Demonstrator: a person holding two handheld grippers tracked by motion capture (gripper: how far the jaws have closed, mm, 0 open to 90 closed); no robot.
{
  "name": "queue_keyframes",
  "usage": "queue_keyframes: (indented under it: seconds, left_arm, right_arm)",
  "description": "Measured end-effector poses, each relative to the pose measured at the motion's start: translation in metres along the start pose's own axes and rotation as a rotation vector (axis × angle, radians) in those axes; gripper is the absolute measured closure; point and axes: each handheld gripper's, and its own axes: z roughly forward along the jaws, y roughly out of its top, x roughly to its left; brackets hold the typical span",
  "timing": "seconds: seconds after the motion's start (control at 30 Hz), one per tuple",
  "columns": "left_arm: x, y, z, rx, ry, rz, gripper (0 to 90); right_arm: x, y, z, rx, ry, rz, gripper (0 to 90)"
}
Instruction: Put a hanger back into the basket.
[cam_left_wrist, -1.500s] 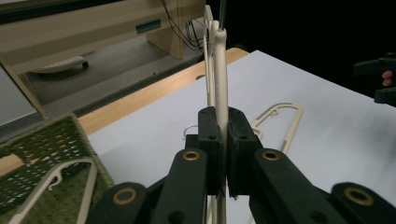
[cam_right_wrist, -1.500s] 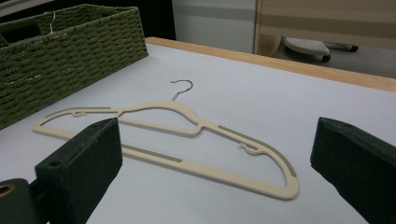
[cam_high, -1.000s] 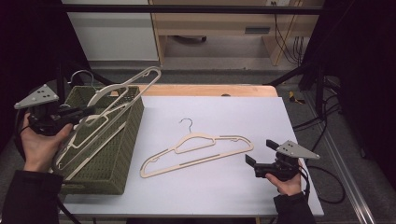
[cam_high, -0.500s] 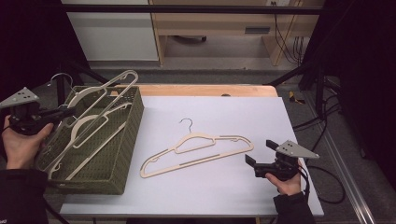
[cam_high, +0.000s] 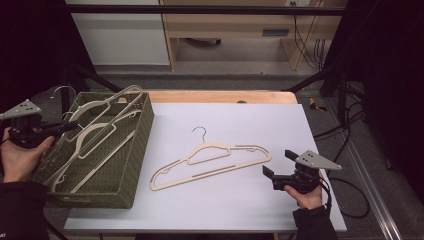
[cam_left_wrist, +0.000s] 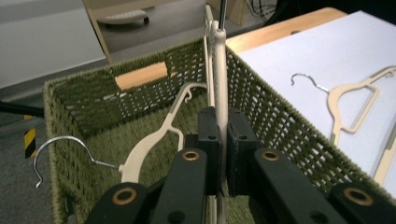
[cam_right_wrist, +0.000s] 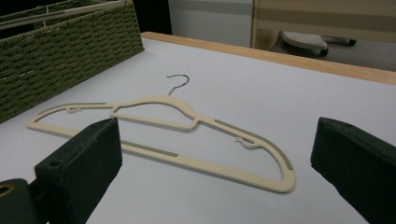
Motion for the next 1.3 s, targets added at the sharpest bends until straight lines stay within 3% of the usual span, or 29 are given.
queue_keyframes:
  seconds: [0.33, 0.63, 0.87, 0.93, 1.0, 1.03, 1.17, 1.3]
  left_arm:
    - [-0.003, -0.017, 0.016, 0.038, -0.023, -0.026, 85.9]
    - [-0.002, -0.045, 0.038, 0.073, -0.04, -0.12, 85.6]
    - [-0.002, -0.052, 0.047, 0.092, -0.04, -0.147, 84.4]
    - [0.0, -0.054, 0.047, 0.083, -0.039, -0.172, 84.1]
    - [0.001, -0.056, 0.048, 0.096, -0.023, -0.182, 83.7]
    - [0.002, -0.057, 0.051, 0.127, -0.001, -0.181, 83.4]
    - [0.006, -0.058, 0.052, 0.138, 0.041, -0.198, 82.6]
    - [0.009, -0.061, 0.054, 0.183, 0.123, -0.202, 78.7]
  right_arm:
    - [0.0, 0.0, 0.0, 0.001, -0.001, -0.001, 2.8]
    - [0.0, 0.0, 0.0, 0.0, 0.001, -0.001, 2.8]
    - [0.0, 0.0, -0.001, -0.001, 0.001, -0.006, 2.8]
    - [0.0, 0.0, -0.001, -0.001, -0.002, 0.0, 2.9]
    - [0.0, 0.0, -0.001, 0.0, -0.003, 0.001, 2.9]
    - [0.0, 0.0, -0.001, 0.002, -0.001, -0.003, 2.9]
    - [0.0, 0.0, -0.001, 0.004, -0.001, -0.003, 2.9]
    - [0.0, 0.0, 0.0, 0.004, 0.001, -0.003, 2.9]
